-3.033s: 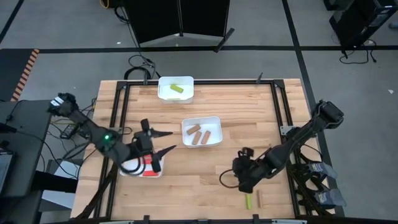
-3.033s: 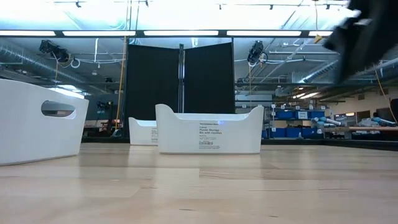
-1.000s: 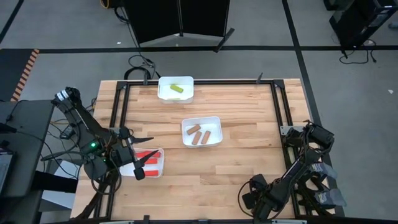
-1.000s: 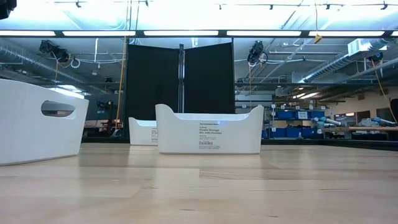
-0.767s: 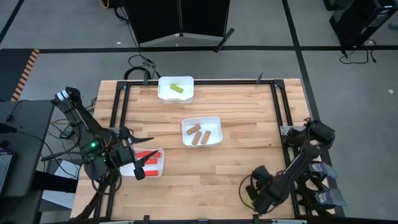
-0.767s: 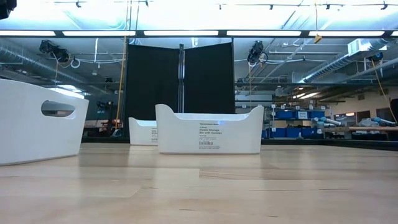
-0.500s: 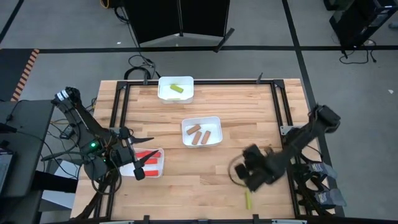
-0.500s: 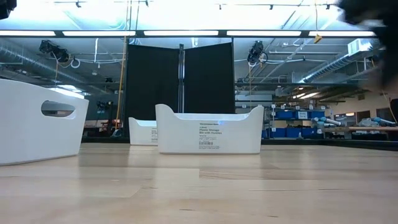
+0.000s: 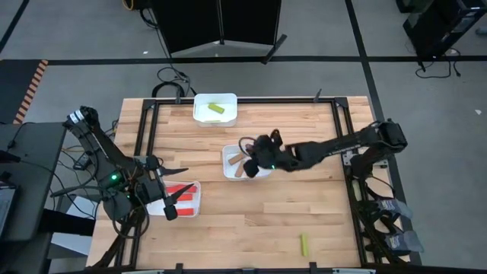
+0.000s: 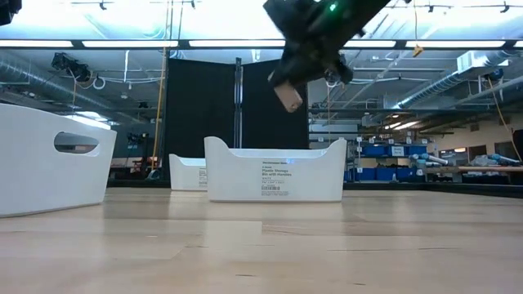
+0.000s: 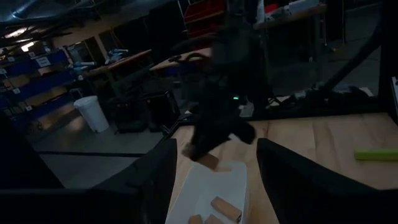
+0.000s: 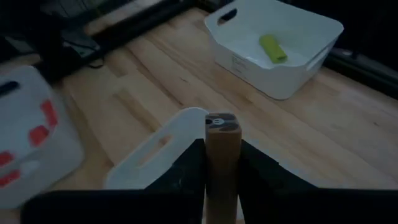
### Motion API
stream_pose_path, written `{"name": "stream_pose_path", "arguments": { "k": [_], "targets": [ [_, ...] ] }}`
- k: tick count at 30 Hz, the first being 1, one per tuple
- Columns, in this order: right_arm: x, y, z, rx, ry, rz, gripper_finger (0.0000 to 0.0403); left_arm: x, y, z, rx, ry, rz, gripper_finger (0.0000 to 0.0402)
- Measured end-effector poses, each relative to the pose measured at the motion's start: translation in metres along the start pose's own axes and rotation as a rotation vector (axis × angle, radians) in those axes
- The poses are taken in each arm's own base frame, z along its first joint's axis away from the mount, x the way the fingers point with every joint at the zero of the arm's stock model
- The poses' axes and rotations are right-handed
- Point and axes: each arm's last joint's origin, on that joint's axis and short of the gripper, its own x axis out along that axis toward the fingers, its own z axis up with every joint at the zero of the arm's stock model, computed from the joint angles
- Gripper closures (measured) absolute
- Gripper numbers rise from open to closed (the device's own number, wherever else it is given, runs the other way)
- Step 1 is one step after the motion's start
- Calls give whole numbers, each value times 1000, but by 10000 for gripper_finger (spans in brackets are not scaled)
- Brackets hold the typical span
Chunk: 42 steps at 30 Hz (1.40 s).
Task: Sort blocks
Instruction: Put the brown block into the middle white bin, then put the green block into the top white bin
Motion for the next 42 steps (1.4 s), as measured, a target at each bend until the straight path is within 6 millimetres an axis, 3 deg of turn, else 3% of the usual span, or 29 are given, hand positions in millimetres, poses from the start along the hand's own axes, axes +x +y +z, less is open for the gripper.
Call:
{"name": "stream_pose_path", "arguments": {
  "k": [4, 8, 12, 16, 19, 23, 29, 37, 42],
  "targets": [
    [9, -11, 6, -24, 28, -8, 255, 0, 0, -1, 12, 3, 2, 173],
    [0, -5, 4, -79, 31, 30, 157, 0, 0, -2, 19, 4, 3, 173],
    [-24, 2, 1, -133, 9, 26, 101, 1, 0, -2, -30, 6, 6, 173],
    [-65, 5, -4, -188, -59, -52, 86, 18, -4, -7, -45, 34, 20, 176],
    [-101, 2, -6, -204, -104, -68, 90, 44, -13, -16, -19, 89, -83, 181],
    [-145, -3, -8, -196, -180, -38, 103, 95, -29, -33, 13, 135, -251, 188],
    [-193, -15, -9, -202, -278, 27, 120, 170, -63, -52, 146, 189, -483, 187],
    [-224, -26, -7, -181, -316, 120, 123, 264, -129, -72, 421, 265, -786, 165],
    [-230, -25, -11, -202, -310, 146, 124, 304, -160, -78, 537, 267, -942, 154]
  ]
}}
